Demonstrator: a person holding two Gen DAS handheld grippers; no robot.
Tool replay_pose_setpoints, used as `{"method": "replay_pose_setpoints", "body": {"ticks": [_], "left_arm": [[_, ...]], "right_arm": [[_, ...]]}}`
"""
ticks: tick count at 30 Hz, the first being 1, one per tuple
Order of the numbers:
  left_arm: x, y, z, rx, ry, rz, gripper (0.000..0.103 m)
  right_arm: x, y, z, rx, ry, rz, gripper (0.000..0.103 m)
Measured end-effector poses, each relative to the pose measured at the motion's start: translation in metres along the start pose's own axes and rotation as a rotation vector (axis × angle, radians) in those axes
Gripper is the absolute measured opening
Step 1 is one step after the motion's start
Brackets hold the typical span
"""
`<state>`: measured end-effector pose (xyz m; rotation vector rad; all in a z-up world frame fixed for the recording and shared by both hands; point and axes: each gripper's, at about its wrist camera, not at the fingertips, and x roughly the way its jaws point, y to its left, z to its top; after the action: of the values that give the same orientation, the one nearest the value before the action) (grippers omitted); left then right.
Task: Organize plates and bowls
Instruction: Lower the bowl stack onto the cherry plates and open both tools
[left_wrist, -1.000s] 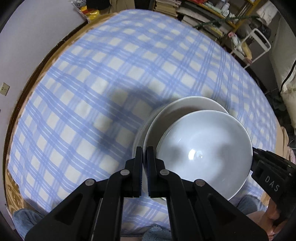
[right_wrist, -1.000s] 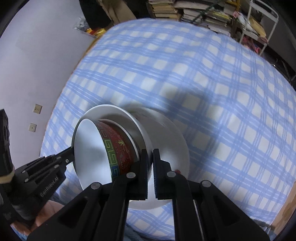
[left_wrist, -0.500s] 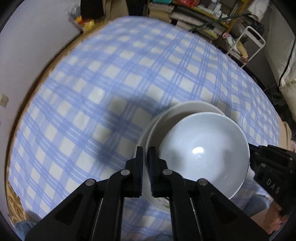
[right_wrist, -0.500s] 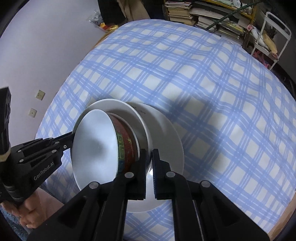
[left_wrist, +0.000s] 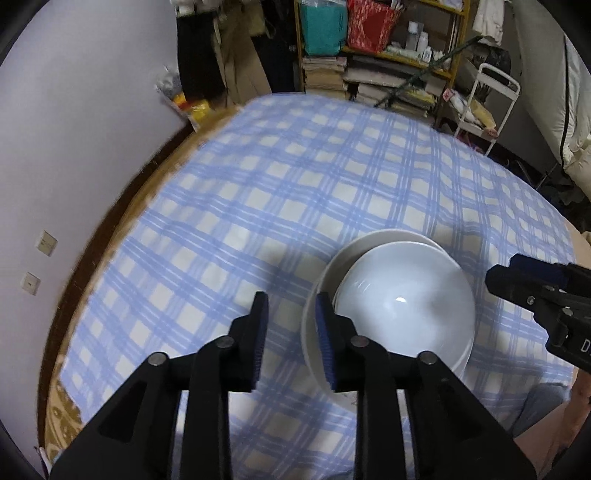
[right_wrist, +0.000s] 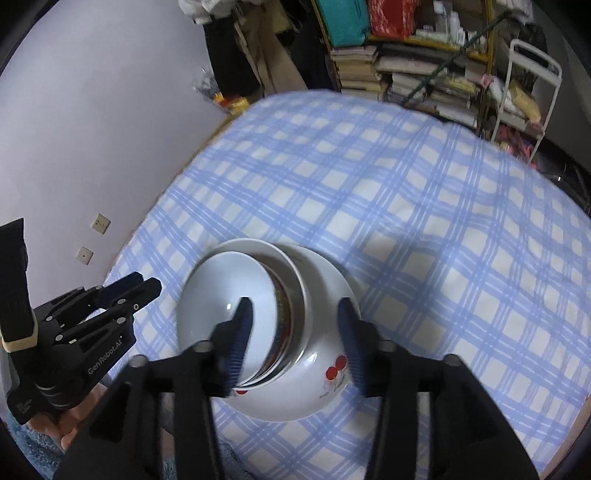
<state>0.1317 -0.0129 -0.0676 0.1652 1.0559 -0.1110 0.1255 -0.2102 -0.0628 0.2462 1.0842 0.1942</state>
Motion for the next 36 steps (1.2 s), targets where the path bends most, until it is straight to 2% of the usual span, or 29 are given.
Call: {"method": "replay_pose_setpoints", "body": {"ticks": [2, 3, 5, 8, 10, 15, 25, 30, 36], "left_arm": [[-0.016, 0.001, -0.004, 0.015, -0.05, 0.029, 0.051], [-0.024, 0.002, -0.006, 0.022, -0.074, 0.046, 0.056], [-0.037, 0.003, -0.01, 0.031, -0.116, 0.072, 0.076], [-0.058, 0.008, -0.019, 0.033, -0.191, 0.121, 0.086], [-0.066, 0.012, -0.025, 0.03, -0.227, 0.147, 0.088], [-0.089, 0.02, -0.046, 0.014, -0.286, 0.168, 0.088], [-0.131, 0.029, -0.084, -0.037, -0.451, 0.201, 0.091], [-0.136, 0.037, -0.097, -0.062, -0.477, 0.145, 0.094], [-0.132, 0.036, -0.095, -0.058, -0.492, 0.112, 0.094]], "right_arm": [[-0.012, 0.006, -0.004, -0.034, -0.048, -0.021, 0.062], [-0.019, 0.011, -0.007, -0.054, -0.076, -0.037, 0.069], [-0.035, 0.019, -0.013, -0.081, -0.139, -0.055, 0.08], [-0.052, 0.024, -0.02, -0.088, -0.201, -0.066, 0.091], [-0.063, 0.027, -0.025, -0.089, -0.237, -0.085, 0.097], [-0.085, 0.031, -0.04, -0.08, -0.319, -0.115, 0.103], [-0.121, 0.033, -0.077, -0.107, -0.498, -0.193, 0.103], [-0.128, 0.03, -0.095, -0.081, -0.565, -0.205, 0.103], [-0.129, 0.023, -0.109, -0.052, -0.648, -0.254, 0.103]]}}
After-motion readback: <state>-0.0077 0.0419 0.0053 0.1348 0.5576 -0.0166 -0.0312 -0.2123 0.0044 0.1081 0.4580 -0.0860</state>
